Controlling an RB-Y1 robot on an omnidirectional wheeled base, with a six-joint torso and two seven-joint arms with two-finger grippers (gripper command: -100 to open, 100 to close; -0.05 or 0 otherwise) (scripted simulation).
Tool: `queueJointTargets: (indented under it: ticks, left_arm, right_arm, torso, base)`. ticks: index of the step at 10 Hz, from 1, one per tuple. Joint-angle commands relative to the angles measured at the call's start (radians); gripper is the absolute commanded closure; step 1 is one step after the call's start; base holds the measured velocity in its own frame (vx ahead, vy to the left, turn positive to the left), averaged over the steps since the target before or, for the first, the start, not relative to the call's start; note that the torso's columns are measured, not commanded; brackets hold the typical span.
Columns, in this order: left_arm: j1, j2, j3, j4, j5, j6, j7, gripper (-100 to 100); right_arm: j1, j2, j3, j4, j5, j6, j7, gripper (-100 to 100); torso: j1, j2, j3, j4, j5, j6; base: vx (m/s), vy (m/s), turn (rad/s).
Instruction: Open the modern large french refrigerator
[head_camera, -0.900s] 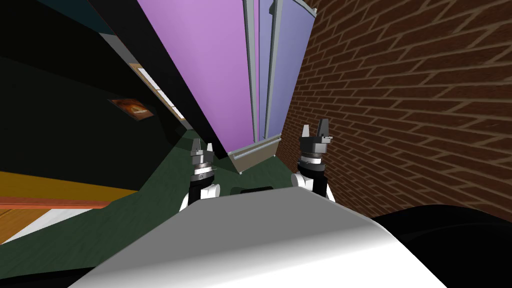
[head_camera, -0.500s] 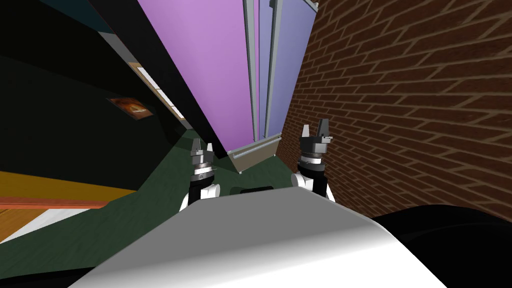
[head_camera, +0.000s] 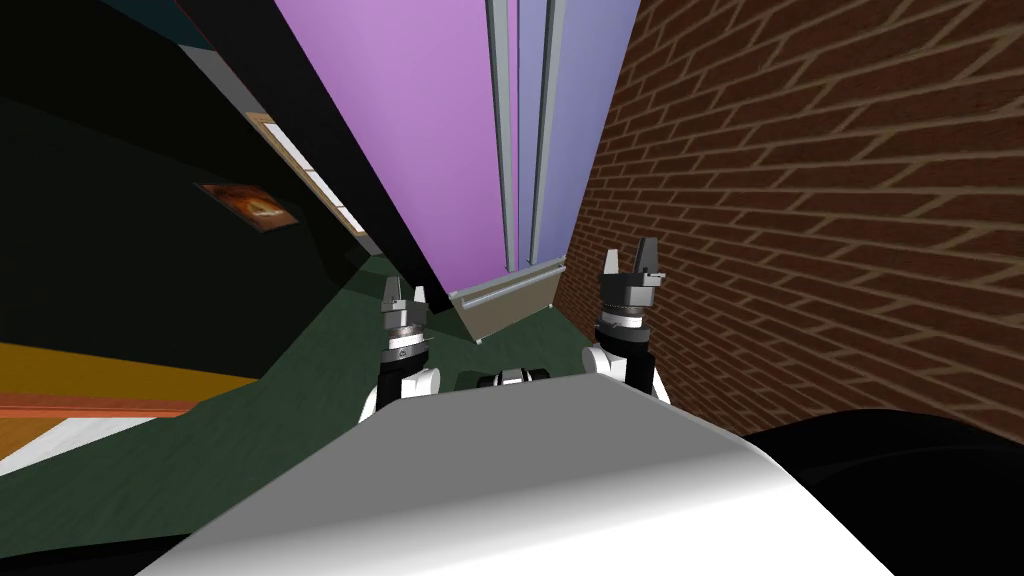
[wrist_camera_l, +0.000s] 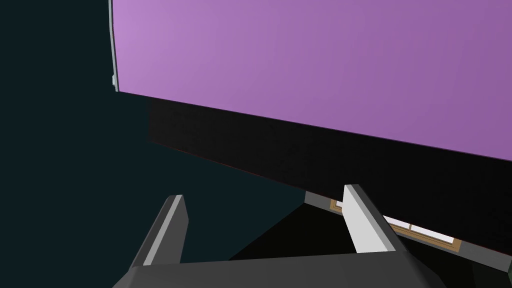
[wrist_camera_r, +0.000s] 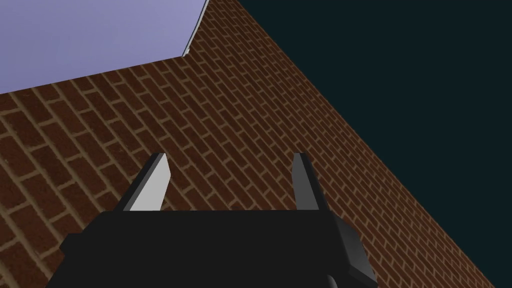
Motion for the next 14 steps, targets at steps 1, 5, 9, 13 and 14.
queueJointTargets:
  ticks: [1, 5, 9, 13, 14]
  left_arm:
    - [-0.002, 0.031, 0.001, 0.013, 0.002, -0.005, -0.001, -100]
    - [-0.017, 0.111, 0.006, 0.086, 0.015, -0.034, -0.005, -100]
    - [-0.039, 0.155, 0.014, 0.203, 0.037, -0.083, -0.012, -100]
    - [-0.059, 0.173, 0.022, 0.307, 0.056, -0.128, -0.019, -100]
    - [-0.066, 0.177, 0.024, 0.336, 0.063, -0.145, -0.021, -100]
  right_arm:
    - [0.000, 0.000, 0.000, 0.000, 0.000, 0.000, 0.000, 0]
    - [0.000, 0.000, 0.000, 0.000, 0.000, 0.000, 0.000, 0]
    - [0.000, 0.000, 0.000, 0.000, 0.000, 0.000, 0.000, 0]
    - [0.000, 0.000, 0.000, 0.000, 0.000, 0.000, 0.000, 0]
    - [0.000, 0.000, 0.000, 0.000, 0.000, 0.000, 0.000, 0]
  torso:
    - [0.000, 0.074, -0.148, 0.074, 0.000, 0.000]
    - [0.000, 0.119, -0.242, 0.120, 0.000, 0.000]
    - [0.000, 0.120, -0.242, 0.120, 0.000, 0.000]
    - [0.001, 0.121, -0.241, 0.121, 0.000, 0.000]
    - [0.001, 0.121, -0.241, 0.121, 0.000, 0.000]
  base:
    - [0.018, -0.003, 0.008]
    - [0.041, -0.018, 0.016]
    - [0.079, -0.037, 0.026]
    - [0.076, -0.036, 0.025]
    - [0.081, -0.039, 0.030]
